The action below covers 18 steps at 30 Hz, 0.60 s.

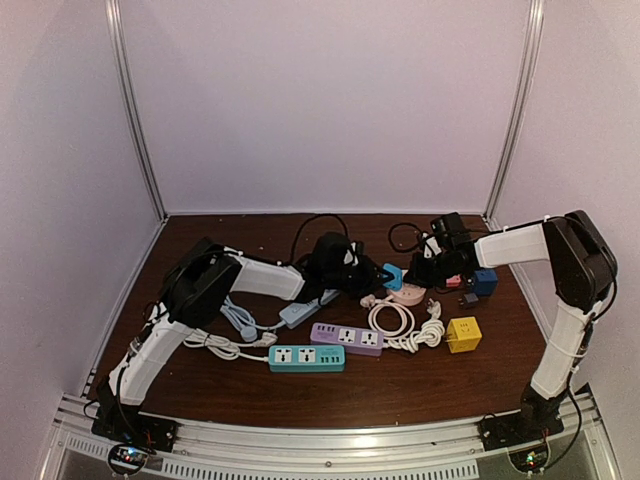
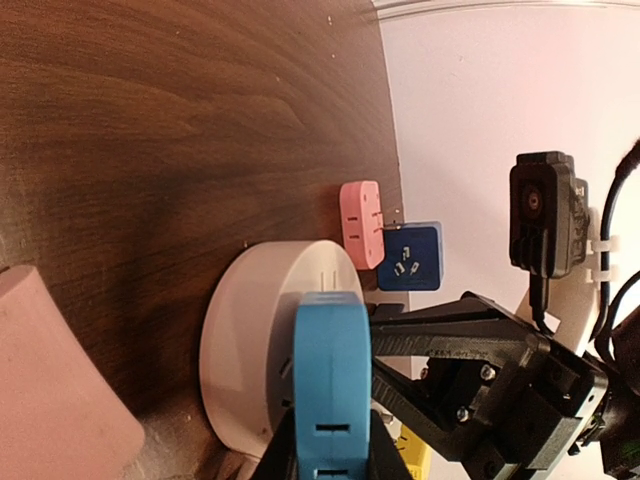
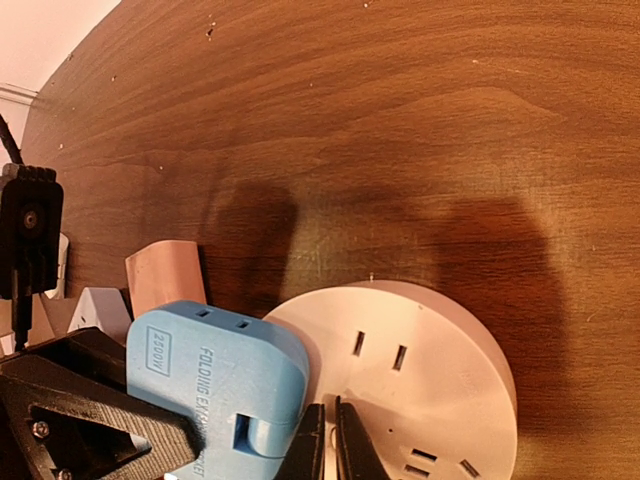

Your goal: Pull the plug off the socket

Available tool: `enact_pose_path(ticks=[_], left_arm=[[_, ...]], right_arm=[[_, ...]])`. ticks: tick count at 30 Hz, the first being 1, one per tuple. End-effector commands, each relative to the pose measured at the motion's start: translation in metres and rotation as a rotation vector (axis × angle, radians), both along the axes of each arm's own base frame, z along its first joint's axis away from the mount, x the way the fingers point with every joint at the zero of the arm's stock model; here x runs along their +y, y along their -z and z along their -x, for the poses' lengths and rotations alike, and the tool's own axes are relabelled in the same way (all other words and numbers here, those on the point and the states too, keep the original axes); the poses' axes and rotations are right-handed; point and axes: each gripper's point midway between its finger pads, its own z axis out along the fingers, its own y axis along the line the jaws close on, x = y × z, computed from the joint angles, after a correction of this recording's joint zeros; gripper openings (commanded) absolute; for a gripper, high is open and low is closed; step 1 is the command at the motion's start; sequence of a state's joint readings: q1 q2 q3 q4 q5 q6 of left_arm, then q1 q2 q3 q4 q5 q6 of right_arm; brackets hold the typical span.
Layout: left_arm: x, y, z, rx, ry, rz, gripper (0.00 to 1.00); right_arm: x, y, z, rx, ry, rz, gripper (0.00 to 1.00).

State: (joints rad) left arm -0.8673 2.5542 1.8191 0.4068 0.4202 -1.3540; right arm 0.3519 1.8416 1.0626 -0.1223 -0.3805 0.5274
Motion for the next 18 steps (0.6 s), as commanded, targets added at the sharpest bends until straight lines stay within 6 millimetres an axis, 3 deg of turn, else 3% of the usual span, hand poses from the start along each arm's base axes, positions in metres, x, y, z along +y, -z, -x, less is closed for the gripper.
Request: enact_pose_path(ticks=[1, 18], left_arm=[[-0.011, -0.115, 0.007, -0.169, 0.042, 0.266, 0.0], [-0.012, -0.13, 0.013, -0.249, 0.08, 0.231, 0.0]], right_arm=[[-0.016, 0.05, 0.029, 0.157, 0.021, 0.096, 0.07], [-0.014, 0.052, 0.026, 0.163, 0.025, 0.09, 0.07]])
